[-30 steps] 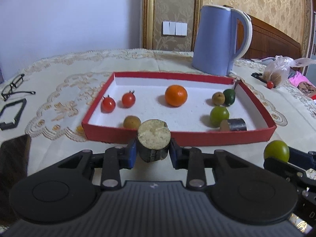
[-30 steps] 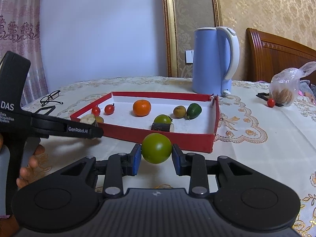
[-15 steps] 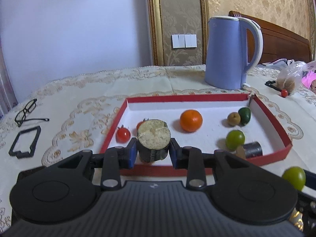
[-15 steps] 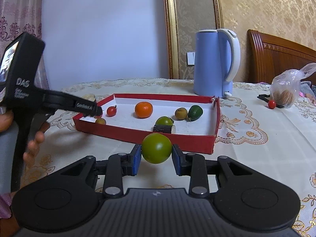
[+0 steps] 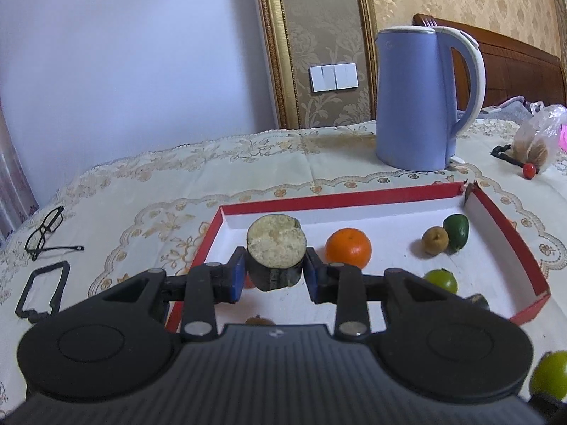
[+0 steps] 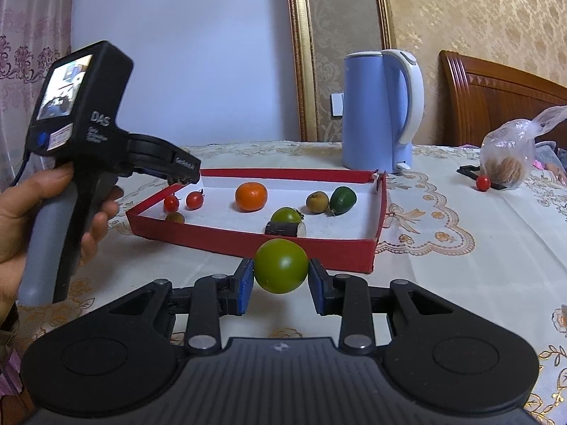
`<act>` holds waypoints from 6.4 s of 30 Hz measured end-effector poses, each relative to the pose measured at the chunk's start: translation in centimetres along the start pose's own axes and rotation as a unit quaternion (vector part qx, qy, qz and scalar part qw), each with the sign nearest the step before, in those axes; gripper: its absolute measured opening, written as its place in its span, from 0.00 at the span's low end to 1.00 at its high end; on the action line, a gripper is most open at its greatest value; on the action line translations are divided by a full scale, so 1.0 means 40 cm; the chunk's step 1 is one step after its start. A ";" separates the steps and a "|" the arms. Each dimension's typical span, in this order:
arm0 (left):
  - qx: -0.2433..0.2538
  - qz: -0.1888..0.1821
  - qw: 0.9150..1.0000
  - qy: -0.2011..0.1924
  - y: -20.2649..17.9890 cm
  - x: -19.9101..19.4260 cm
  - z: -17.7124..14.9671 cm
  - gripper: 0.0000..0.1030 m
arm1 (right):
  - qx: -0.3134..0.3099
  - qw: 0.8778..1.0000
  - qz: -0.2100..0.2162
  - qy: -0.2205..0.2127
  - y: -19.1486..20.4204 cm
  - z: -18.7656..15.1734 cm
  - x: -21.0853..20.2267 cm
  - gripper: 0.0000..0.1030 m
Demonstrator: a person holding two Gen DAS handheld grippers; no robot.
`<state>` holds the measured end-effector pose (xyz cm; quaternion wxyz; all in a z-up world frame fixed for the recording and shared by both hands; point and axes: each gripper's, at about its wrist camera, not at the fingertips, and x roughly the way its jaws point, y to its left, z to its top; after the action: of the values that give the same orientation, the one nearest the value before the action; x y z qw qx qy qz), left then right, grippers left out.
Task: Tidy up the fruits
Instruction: 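Release the log slice into the red box with left tool while right tool holds tomato, then carry the green tomato over the red box with the right tool, then lower the green tomato into the red box and open the right tool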
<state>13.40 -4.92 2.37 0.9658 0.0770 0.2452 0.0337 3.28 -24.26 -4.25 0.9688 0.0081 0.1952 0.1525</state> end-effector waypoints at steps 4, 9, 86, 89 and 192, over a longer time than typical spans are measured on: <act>0.005 0.003 1.000 0.005 -0.012 0.033 0.014 0.30 | 0.002 1.000 -0.001 -0.001 -0.006 -0.001 -0.003 0.32; 0.005 0.008 1.000 0.018 -0.018 0.086 0.026 0.30 | 0.004 1.000 -0.002 -0.001 -0.011 -0.003 -0.002 0.32; -0.091 -0.008 0.996 -0.001 0.174 -0.075 -0.172 1.00 | -0.046 0.999 -0.014 -0.018 0.071 0.113 0.074 0.32; -0.092 -0.009 0.996 0.001 0.175 -0.077 -0.180 1.00 | -0.049 0.999 -0.015 -0.019 0.074 0.123 0.084 0.32; -0.061 0.012 0.998 0.020 0.154 -0.067 -0.189 1.00 | -0.102 0.982 0.086 0.134 0.021 0.032 0.215 1.00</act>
<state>7.27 1.88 -1.95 0.9630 0.0206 0.2615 0.0617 11.08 -20.81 -6.22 0.9130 -0.0944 0.3047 0.2545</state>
